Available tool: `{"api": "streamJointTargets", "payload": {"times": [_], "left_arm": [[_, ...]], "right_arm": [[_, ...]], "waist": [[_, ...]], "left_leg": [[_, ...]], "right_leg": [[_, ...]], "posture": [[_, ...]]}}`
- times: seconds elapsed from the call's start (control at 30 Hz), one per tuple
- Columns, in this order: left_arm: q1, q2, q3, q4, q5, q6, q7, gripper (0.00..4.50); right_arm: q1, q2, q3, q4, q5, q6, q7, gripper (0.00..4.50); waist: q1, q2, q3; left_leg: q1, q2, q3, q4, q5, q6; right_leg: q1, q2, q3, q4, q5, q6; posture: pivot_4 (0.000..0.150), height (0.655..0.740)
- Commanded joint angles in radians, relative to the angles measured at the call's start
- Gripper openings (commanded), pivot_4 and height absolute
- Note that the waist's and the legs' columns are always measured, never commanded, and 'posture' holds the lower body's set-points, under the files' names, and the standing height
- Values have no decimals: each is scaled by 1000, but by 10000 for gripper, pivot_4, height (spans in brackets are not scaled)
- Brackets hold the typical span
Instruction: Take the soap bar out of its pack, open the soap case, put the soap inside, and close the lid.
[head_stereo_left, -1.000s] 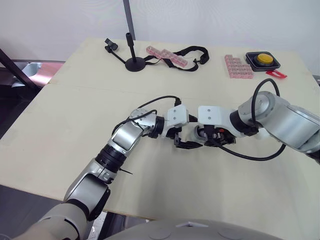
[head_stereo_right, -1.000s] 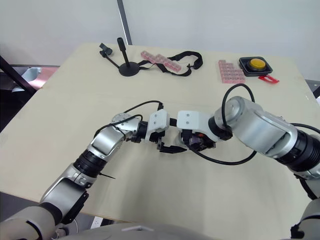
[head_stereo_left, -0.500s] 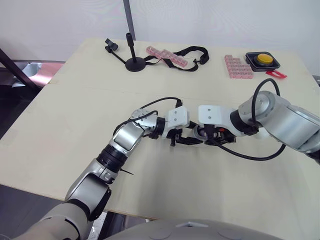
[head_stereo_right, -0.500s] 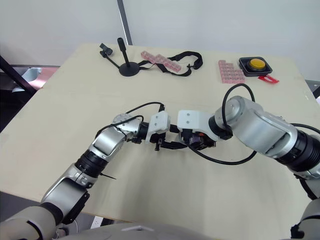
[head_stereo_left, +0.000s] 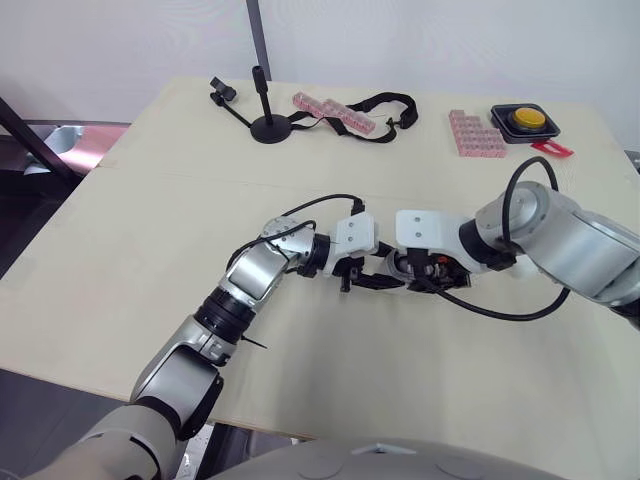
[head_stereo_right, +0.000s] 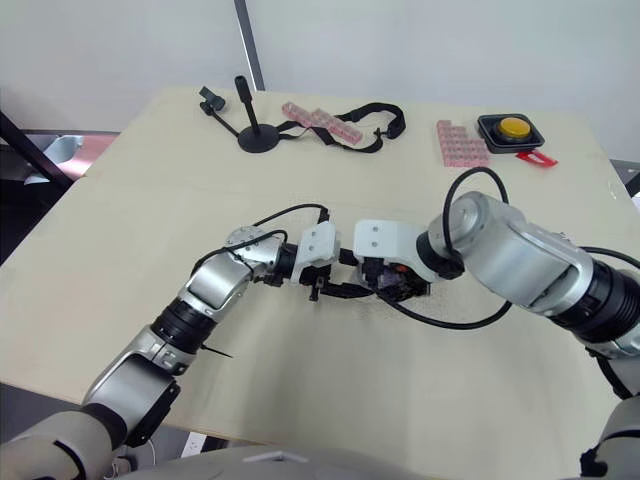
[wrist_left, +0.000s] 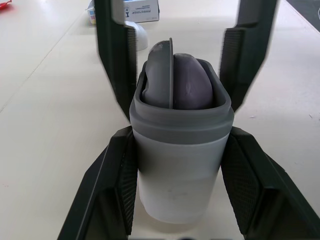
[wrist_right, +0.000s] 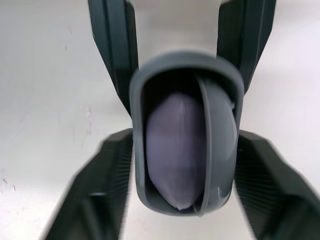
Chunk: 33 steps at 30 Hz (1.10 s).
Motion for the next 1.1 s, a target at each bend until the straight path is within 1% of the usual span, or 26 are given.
{"api": "streamJointTargets", "payload": {"times": [0.03,0.07,0.27,0.37,0.47,0.57,0.63,0.73,0.83,0.9,0.97,1.1], "left_arm": [[-11,3,7,-10,2,-16,-2,18855],[-9,6,8,-10,2,-19,-3,18855],[9,32,19,-5,-4,-49,-18,18855],[20,38,36,5,-17,-90,-27,18855],[50,42,66,-6,-64,-130,-57,18855],[90,50,98,-27,-109,-158,-86,18855],[121,62,119,-45,-140,-159,-102,18855],[165,74,140,-70,-162,-172,-104,18855],[219,77,171,-93,-204,-154,-96,18855],[254,89,175,-98,-206,-183,-110,18855],[279,103,177,-104,-202,-202,-118,18855],[322,126,180,-131,-202,-233,-133,18855]], "right_arm": [[18,-10,-61,-15,6,-1,2,43633],[34,-17,-72,-12,8,-6,2,44958],[167,-35,-183,15,29,-49,-5,45000],[270,-11,-295,46,64,-98,-19,45000],[402,0,-435,82,109,-170,-15,45000],[545,20,-574,105,162,-264,10,45000],[657,45,-657,129,172,-360,18,45000],[803,134,-787,151,227,-467,19,45000],[956,260,-871,177,230,-684,41,45000],[1027,339,-900,187,237,-796,55,45000],[1069,395,-909,198,241,-858,50,45000],[1149,474,-891,221,211,-971,32,45000]], "waist": [[0,0,0],[1,0,0],[2,0,0],[2,0,0],[3,0,0],[5,0,0],[7,0,0],[8,0,0],[4,0,-1],[-1,0,-1],[-11,0,-1],[-32,0,-1]], "left_leg": [[0,0,0,0,0,0],[0,0,0,0,0,0],[0,0,0,0,0,0],[-1,0,0,0,0,0],[-1,0,0,0,0,0],[-1,0,0,0,0,0],[-2,0,0,0,0,0],[-2,0,0,0,-1,1],[-2,0,0,0,-1,1],[-2,0,0,0,-1,1],[-2,0,0,0,-1,1],[-1,-1,0,-1,0,2]], "right_leg": [[0,0,0,0,0,0],[0,0,0,0,0,0],[0,0,0,0,0,0],[0,0,1,-1,0,0],[0,0,1,-1,0,0],[0,0,1,-2,0,0],[0,-1,0,-2,0,0],[0,-1,0,-3,0,0],[0,-1,-1,-4,0,0],[0,-2,-2,-4,0,0],[0,-2,-2,-6,0,0],[1,-3,-3,-9,0,0]], "posture": [[1500,7343],[1500,7343],[1500,7343],[1500,7343],[1500,7343],[1500,7343],[1500,7343],[1500,7343],[1500,7343],[1500,7343],[1500,7343],[1500,7343]]}}
